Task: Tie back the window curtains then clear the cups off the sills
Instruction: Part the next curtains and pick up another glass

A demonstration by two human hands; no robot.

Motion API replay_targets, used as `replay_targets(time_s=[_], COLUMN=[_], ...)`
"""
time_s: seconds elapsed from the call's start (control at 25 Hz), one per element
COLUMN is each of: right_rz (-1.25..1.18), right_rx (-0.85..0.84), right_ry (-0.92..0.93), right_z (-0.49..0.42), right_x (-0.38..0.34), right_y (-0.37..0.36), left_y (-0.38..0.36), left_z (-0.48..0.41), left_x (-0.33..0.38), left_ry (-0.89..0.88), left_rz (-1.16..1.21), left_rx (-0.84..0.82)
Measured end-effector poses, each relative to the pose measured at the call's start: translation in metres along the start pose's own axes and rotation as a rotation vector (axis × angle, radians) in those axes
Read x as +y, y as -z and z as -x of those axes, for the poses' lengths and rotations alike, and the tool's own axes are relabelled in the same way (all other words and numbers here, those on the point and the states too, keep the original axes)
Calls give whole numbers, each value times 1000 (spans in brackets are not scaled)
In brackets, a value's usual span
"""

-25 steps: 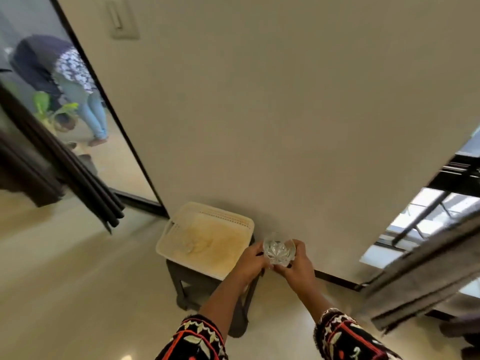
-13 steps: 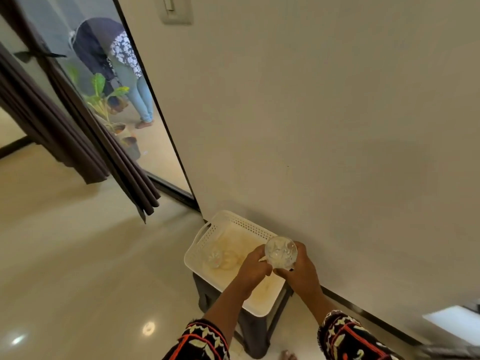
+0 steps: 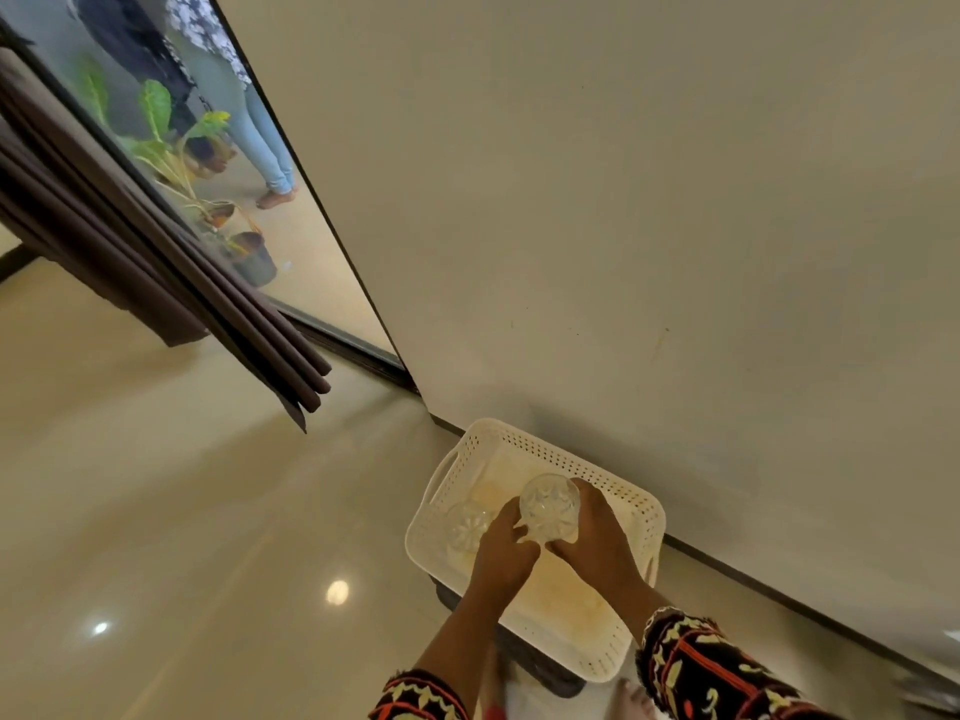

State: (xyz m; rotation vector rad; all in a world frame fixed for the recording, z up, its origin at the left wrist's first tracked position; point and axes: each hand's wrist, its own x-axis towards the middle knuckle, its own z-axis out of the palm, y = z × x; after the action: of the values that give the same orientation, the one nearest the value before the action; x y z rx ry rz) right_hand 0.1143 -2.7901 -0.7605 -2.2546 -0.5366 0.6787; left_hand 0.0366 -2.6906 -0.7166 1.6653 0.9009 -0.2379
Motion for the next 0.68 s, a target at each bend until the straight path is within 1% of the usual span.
replay_targets(time_s=[0.12, 0.28, 0.4, 0.52, 0.68], right_rz=[48, 107, 166, 222, 248], right_rx=[-8, -28, -37, -46, -54], right_ry=[-46, -85, -107, -130, -189], right_z=[-27, -63, -84, -99, -115], right_x=[-7, -18, -22, -22, -21], right_y=[-24, -56, -77, -93, -113], left_y=[24, 56, 76, 87, 93], left_z=[-32, -73, -101, -120, -144], left_x=[-9, -22, -34, -46, -54], left_ry=[33, 8, 58, 12, 42], left_rz=[-83, -221, -186, -252, -273], left_rx=[-31, -87, -121, -135, -204])
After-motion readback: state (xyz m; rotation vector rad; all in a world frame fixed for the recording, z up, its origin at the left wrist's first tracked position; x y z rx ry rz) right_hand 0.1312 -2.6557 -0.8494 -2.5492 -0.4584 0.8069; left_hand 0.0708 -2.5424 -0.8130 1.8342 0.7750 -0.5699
